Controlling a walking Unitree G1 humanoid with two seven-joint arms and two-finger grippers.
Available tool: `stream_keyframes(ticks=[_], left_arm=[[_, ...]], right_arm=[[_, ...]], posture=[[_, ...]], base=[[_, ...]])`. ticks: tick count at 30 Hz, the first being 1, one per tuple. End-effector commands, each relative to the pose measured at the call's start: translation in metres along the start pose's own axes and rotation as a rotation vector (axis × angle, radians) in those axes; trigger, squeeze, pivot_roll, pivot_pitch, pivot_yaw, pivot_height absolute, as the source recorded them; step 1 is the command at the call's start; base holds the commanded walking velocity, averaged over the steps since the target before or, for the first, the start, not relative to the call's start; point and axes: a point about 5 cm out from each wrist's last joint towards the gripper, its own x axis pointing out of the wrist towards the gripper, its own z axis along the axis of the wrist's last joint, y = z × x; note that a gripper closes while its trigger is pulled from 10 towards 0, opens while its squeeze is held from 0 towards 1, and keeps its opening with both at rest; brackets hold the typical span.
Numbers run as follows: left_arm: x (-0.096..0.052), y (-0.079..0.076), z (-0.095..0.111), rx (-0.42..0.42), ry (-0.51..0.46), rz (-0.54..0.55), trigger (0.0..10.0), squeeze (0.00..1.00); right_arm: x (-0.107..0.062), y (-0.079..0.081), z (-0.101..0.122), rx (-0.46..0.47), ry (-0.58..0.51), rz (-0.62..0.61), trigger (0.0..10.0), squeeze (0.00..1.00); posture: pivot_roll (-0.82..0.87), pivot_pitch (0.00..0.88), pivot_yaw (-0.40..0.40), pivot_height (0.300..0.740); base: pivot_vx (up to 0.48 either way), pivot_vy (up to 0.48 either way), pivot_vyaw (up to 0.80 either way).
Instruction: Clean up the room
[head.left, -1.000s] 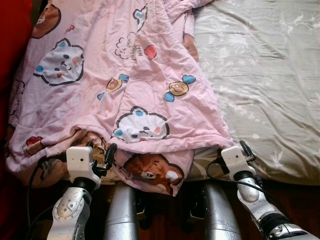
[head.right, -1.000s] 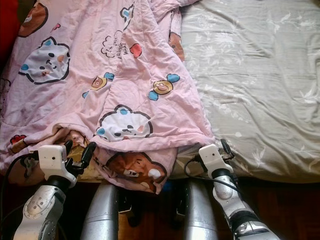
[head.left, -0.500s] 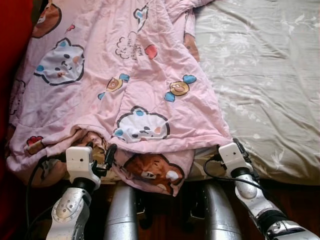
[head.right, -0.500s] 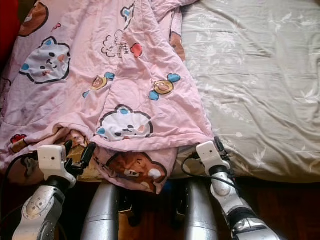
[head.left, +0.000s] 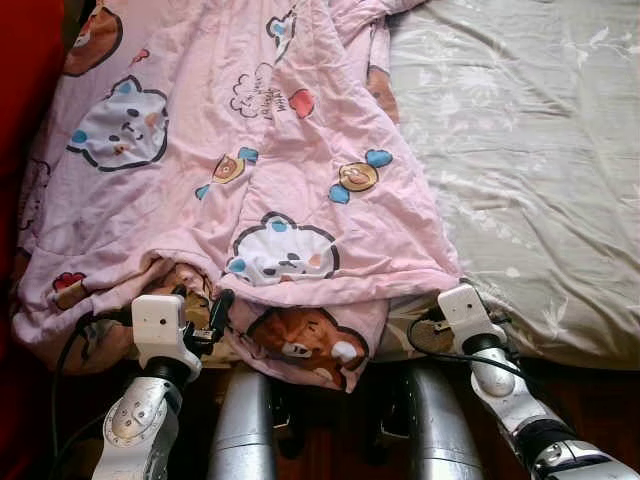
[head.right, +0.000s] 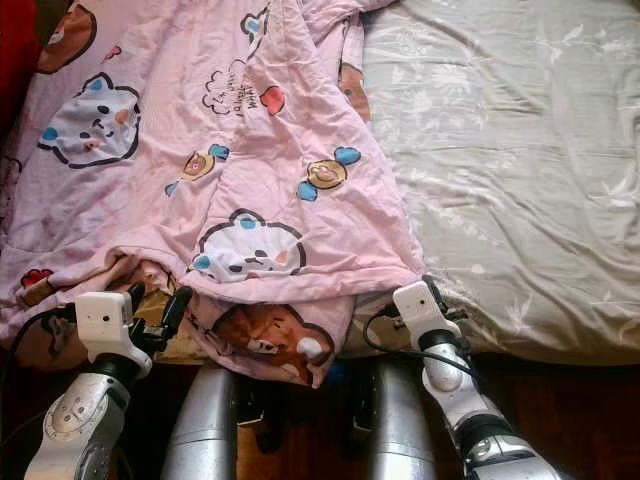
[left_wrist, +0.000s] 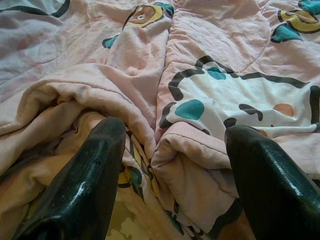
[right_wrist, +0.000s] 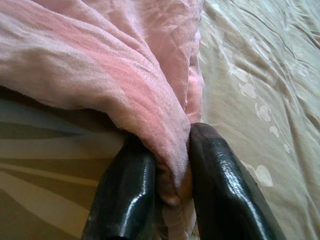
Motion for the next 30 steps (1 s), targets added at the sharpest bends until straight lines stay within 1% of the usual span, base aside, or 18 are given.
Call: stream_keyframes(ticks=[1, 12, 20, 23, 24, 25, 26, 27, 30], left_arm=[[-0.007, 0.002, -0.011, -0.006, 0.057, 0.003, 10.0, 0.00], [-0.008, 0.001, -0.013, -0.007, 0.066, 0.004, 10.0, 0.00], [-0.006, 0.001, -0.015, -0.007, 0.068, 0.007, 10.0, 0.00], [0.000, 0.000, -0.020, -0.011, 0.075, 0.004, 10.0, 0.00], [0.000, 0.000, -0.020, -0.011, 0.075, 0.004, 10.0, 0.00], [0.003, 0.000, -0.022, -0.013, 0.077, 0.003, 10.0, 0.00], [0.004, 0.000, -0.022, -0.013, 0.077, 0.003, 10.0, 0.00], [0.006, 0.000, -0.023, -0.014, 0.079, 0.001, 10.0, 0.00], [0.012, -0.001, -0.027, -0.016, 0.083, -0.001, 10.0, 0.00]], right_arm=[[-0.011, 0.004, -0.017, -0.005, 0.057, 0.018, 0.0, 0.00], [-0.013, 0.005, -0.019, -0.010, 0.057, 0.015, 0.0, 0.00], [-0.012, 0.004, -0.018, -0.016, 0.054, 0.010, 0.0, 0.00], [-0.011, -0.005, -0.019, -0.030, 0.060, -0.021, 0.0, 0.00], [-0.011, -0.005, -0.019, -0.030, 0.060, -0.021, 0.0, 0.00], [-0.011, -0.012, -0.021, -0.040, 0.061, -0.043, 0.0, 0.00], [-0.011, -0.014, -0.022, -0.044, 0.061, -0.049, 0.0, 0.00], [-0.012, -0.019, -0.024, -0.055, 0.061, -0.065, 0.0, 0.00], [-0.016, -0.031, -0.030, -0.078, 0.072, -0.108, 0.0, 0.00]], posture=[[0.20, 0.495, 0.053, 0.622], [0.20, 0.498, 0.052, 0.622], [0.20, 0.489, 0.049, 0.622], [0.18, 0.461, 0.047, 0.622], [0.18, 0.461, 0.047, 0.622], [0.17, 0.443, 0.046, 0.622], [0.17, 0.443, 0.046, 0.622], [0.15, 0.422, 0.042, 0.622], [0.14, 0.399, 0.040, 0.622]], base=[[0.000, 0.000, 0.00], [0.000, 0.000, 0.00], [0.000, 0.000, 0.00], [0.000, 0.000, 0.00], [0.000, 0.000, 0.00], [0.000, 0.000, 0.00], [0.000, 0.000, 0.00], [0.000, 0.000, 0.00], [0.000, 0.000, 0.00]])
